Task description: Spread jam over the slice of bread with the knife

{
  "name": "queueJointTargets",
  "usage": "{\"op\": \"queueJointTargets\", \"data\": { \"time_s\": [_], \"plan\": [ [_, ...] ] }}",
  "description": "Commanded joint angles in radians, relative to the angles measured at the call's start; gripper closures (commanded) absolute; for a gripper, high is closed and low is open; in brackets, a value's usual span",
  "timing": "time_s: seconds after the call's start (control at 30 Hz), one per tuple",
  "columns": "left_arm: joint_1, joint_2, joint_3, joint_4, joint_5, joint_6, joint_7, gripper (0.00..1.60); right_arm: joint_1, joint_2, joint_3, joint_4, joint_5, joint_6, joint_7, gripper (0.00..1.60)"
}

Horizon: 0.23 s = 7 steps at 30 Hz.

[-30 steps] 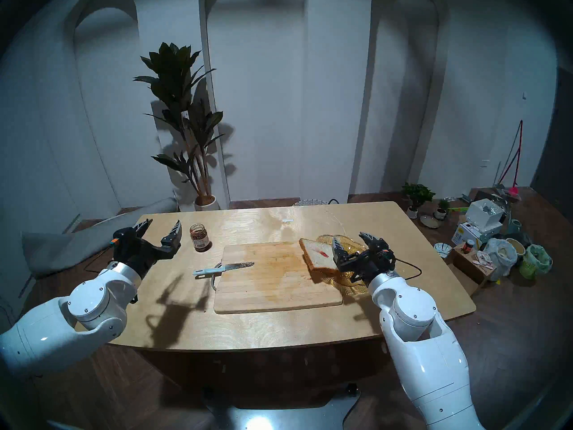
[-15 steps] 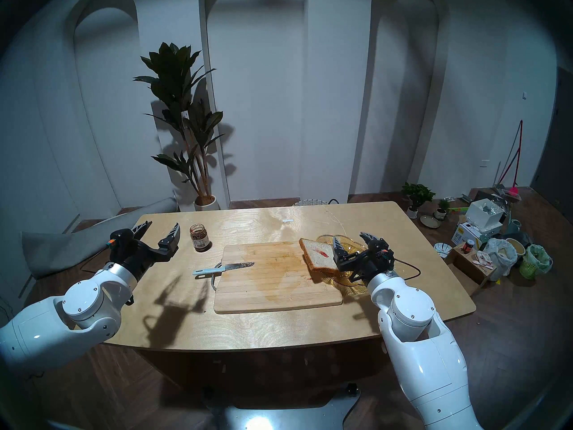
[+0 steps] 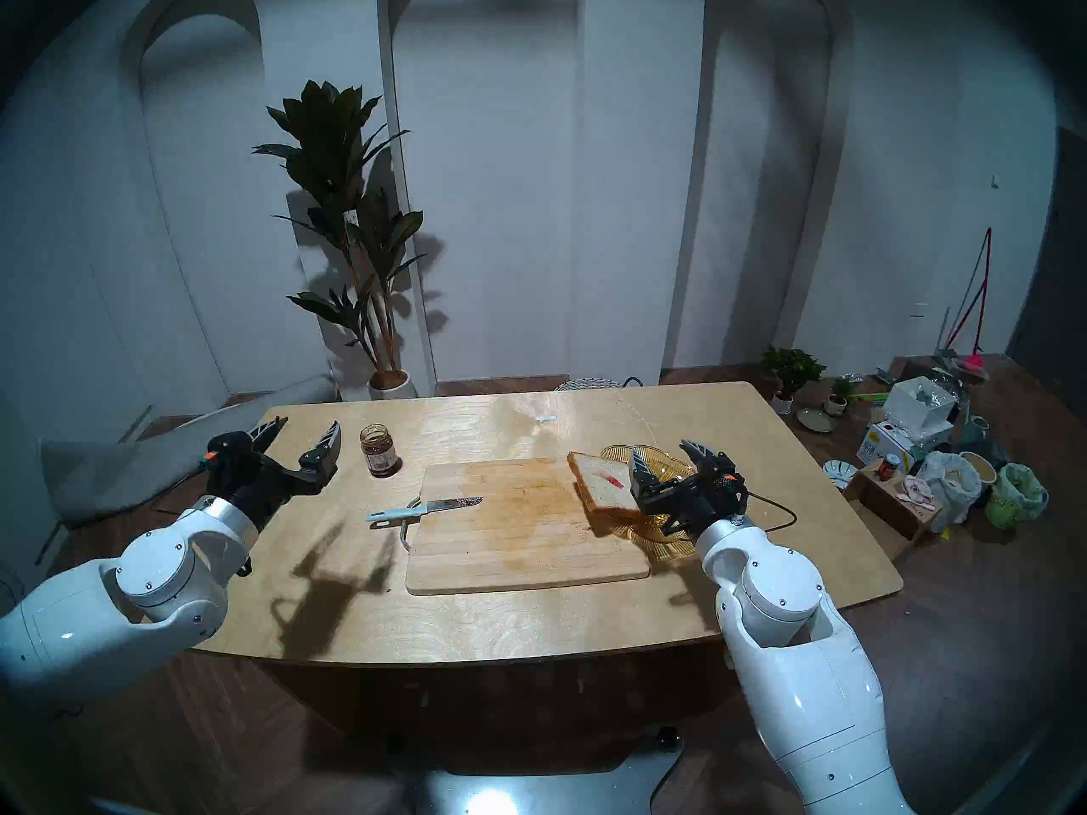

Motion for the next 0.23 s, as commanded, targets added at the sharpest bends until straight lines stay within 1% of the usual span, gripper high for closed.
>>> {"op": "queueJointTargets", "data": {
  "time_s": [0.0,0.2],
  "plan": [
    [-0.010,0.003,-0.015,-0.011,0.003,-0.011,0.005,0.00,0.011,-0.002,0.004,-0.017,-0.001,-0.020,0.000,0.00],
    [-0.010,0.004,-0.015,-0.011,0.003,-0.011,0.005,0.00,0.011,-0.003,0.005,-0.016,-0.002,-0.021,0.002,0.00]
  ]
}}
